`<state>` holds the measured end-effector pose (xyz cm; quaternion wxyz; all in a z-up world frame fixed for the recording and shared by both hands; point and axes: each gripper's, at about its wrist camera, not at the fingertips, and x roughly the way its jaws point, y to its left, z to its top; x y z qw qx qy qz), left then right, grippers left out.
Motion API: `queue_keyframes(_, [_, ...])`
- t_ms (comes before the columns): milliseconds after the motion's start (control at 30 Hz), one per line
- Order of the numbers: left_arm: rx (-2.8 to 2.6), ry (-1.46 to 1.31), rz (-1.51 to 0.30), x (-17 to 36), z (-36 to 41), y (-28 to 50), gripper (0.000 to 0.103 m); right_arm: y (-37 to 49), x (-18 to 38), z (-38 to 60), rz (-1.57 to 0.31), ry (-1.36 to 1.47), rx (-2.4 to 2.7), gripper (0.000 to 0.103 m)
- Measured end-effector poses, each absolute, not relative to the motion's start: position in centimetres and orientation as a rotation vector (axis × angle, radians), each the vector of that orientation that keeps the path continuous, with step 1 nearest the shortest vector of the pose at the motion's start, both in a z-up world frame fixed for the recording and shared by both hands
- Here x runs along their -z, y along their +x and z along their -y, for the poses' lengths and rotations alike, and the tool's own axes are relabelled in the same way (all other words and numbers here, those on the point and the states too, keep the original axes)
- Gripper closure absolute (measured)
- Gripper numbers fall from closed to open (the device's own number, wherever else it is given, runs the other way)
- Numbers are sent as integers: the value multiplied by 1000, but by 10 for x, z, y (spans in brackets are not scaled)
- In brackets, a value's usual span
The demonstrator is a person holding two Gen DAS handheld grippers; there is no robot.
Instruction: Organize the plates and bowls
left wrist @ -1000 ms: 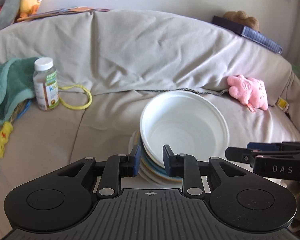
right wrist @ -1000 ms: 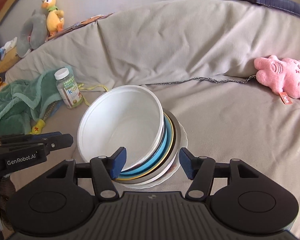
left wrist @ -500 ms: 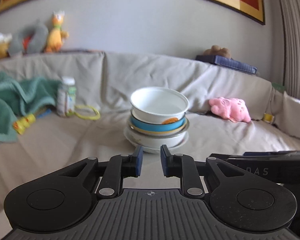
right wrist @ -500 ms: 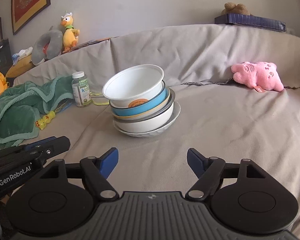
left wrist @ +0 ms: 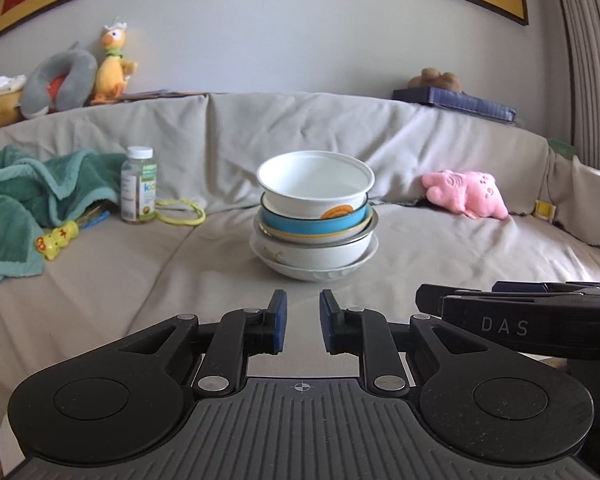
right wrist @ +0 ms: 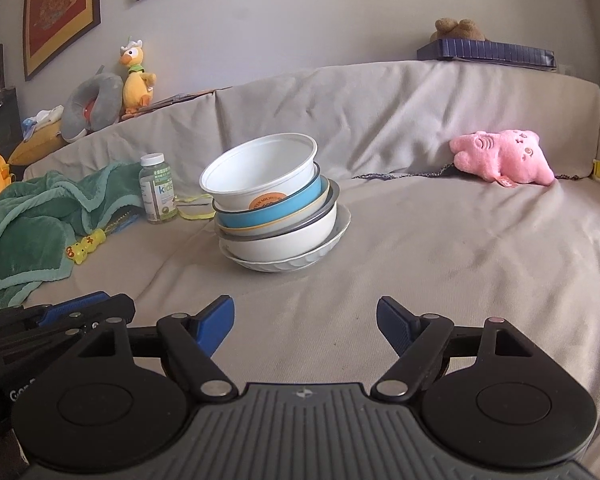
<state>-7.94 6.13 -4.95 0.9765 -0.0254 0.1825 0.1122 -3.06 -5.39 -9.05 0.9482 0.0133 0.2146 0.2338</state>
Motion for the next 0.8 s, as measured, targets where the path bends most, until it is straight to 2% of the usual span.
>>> queue_keyframes(800, [-203,-52,-369,46,-61,-75,82,-38,86,51,-413,1,-482,24])
